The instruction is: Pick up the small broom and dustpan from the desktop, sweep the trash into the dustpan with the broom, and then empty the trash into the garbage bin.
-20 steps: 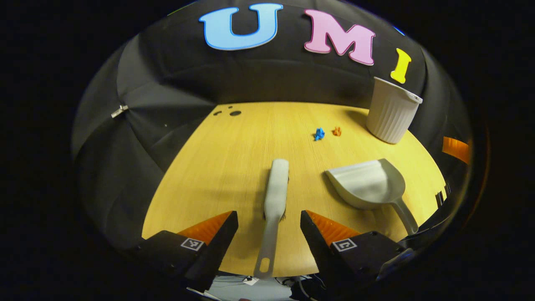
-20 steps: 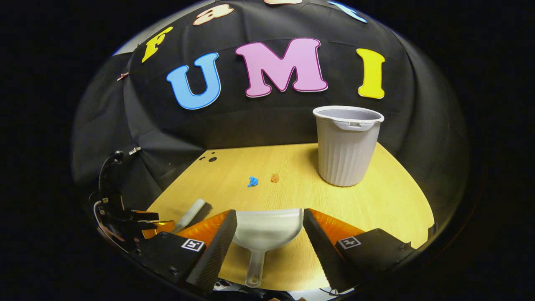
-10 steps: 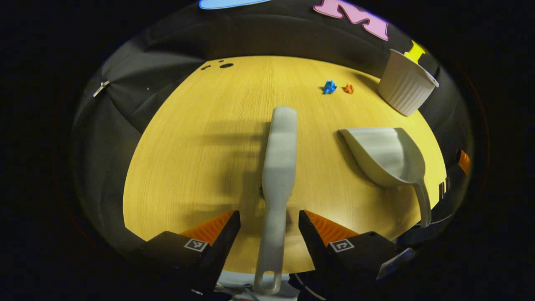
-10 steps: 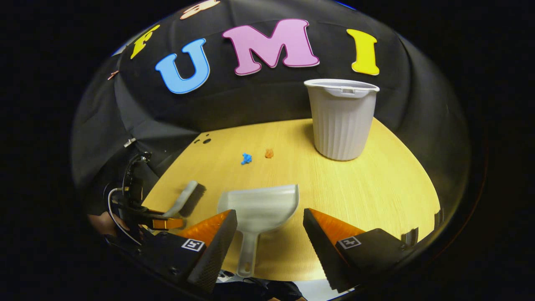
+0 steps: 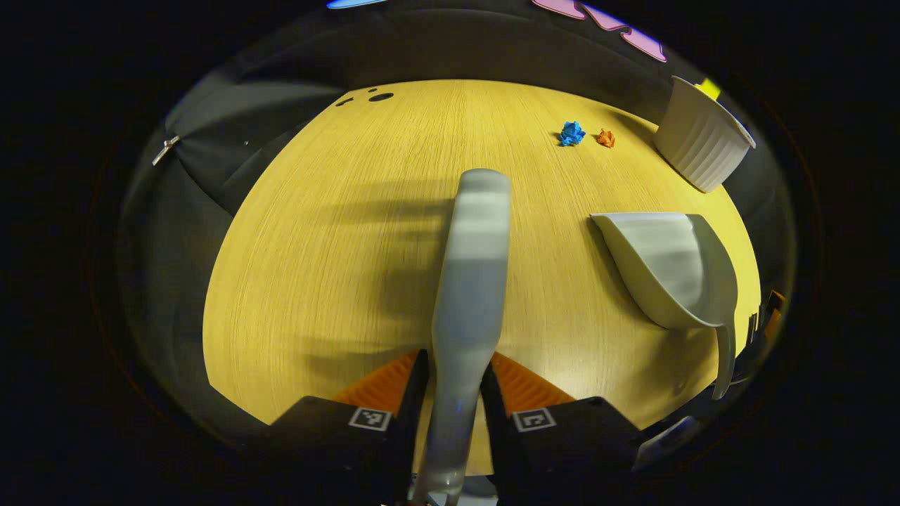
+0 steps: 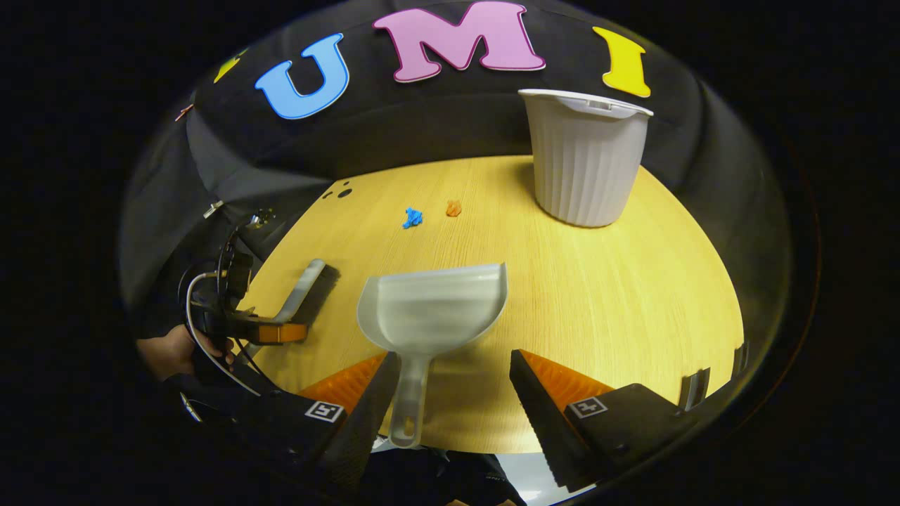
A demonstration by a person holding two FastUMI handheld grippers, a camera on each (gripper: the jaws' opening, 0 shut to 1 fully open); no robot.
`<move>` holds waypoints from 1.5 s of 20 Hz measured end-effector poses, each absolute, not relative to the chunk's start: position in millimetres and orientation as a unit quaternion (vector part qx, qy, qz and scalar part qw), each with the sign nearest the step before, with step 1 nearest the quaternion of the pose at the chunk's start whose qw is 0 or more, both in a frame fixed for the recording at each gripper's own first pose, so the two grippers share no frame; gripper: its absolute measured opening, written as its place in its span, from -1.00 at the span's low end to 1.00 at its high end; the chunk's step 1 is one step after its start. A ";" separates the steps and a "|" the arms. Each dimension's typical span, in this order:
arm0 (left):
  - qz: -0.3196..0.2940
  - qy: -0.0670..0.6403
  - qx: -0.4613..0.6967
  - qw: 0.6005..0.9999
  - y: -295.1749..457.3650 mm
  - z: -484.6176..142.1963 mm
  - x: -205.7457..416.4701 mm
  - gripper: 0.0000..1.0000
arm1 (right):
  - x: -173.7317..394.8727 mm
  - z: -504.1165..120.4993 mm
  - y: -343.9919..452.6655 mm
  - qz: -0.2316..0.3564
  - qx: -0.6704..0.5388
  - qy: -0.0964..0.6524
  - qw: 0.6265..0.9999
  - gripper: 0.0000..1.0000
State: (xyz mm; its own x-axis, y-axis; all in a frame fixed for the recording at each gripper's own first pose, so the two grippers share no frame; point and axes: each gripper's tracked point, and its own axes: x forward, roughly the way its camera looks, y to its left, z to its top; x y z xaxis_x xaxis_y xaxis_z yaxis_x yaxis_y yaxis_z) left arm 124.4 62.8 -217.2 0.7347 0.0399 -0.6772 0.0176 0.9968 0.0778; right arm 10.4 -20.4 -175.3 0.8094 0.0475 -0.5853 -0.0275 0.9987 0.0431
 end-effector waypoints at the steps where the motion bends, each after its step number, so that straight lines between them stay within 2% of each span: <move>1: 0.007 0.365 0.039 0.930 61.1 -216.2 122.9 -0.11 | 9.2 -182.8 -17.8 0.023 0.019 0.322 0.946 0.99; 2: 0.005 0.364 0.041 0.930 59.1 -217.5 124.8 -0.27 | 9.1 -187.7 -14.3 0.027 0.022 0.334 0.942 0.99; 4: 0.008 0.362 0.043 0.931 59.8 -216.0 124.7 -0.38 | 12.3 -192.3 -7.2 0.033 0.031 0.348 0.937 0.99; 8: 0.021 0.334 0.021 0.942 60.0 -215.2 123.7 -0.46 | 24.0 -204.5 -2.4 0.031 0.027 0.369 0.929 0.99; 11: 0.030 0.305 -0.007 0.952 62.2 -206.4 117.0 -0.48 | 23.8 -220.1 4.3 0.033 0.026 0.392 0.919 0.99; 12: 0.031 0.298 -0.018 0.954 63.2 -201.7 114.2 -0.43 | 24.5 -224.6 5.6 0.033 0.029 0.400 0.915 0.99; 14: 0.035 0.283 -0.039 0.958 68.4 -191.4 106.3 -0.49 | 29.4 -231.9 1.5 0.023 0.018 0.405 0.914 0.99; 17: 0.037 0.262 -0.063 0.962 74.3 -175.2 91.1 -0.48 | 37.0 -246.2 -2.7 0.011 0.002 0.417 0.909 0.99; 25: 0.036 0.249 -0.026 0.967 81.3 -167.3 58.8 -0.49 | 56.7 -275.6 10.2 0.003 0.001 0.447 0.895 0.96; 26: 0.038 0.250 -0.023 0.967 81.3 -167.0 58.4 -0.48 | 60.1 -276.2 13.7 0.004 0.003 0.447 0.895 0.93; 28: 0.037 0.243 -0.018 0.969 79.4 -162.3 58.4 -0.48 | 68.0 -279.1 15.1 -0.001 -0.009 0.447 0.895 0.68; 29: 0.037 0.243 -0.016 0.969 77.9 -162.9 56.0 -0.53 | 67.9 -279.3 14.4 -0.001 -0.017 0.449 0.894 0.41; 30: 0.038 0.246 -0.016 0.968 76.9 -162.6 54.0 -0.48 | 67.9 -277.8 13.1 -0.003 -0.020 0.447 0.894 0.51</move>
State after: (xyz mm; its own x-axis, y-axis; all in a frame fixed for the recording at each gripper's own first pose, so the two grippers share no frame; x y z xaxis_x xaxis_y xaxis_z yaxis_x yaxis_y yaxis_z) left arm 54.0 76.9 -162.6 0.8764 0.0666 -0.4770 -0.0820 0.9966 -0.0114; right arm 67.9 13.1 -277.8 0.6008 -0.0224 -0.7991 -0.0133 0.9992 -0.0380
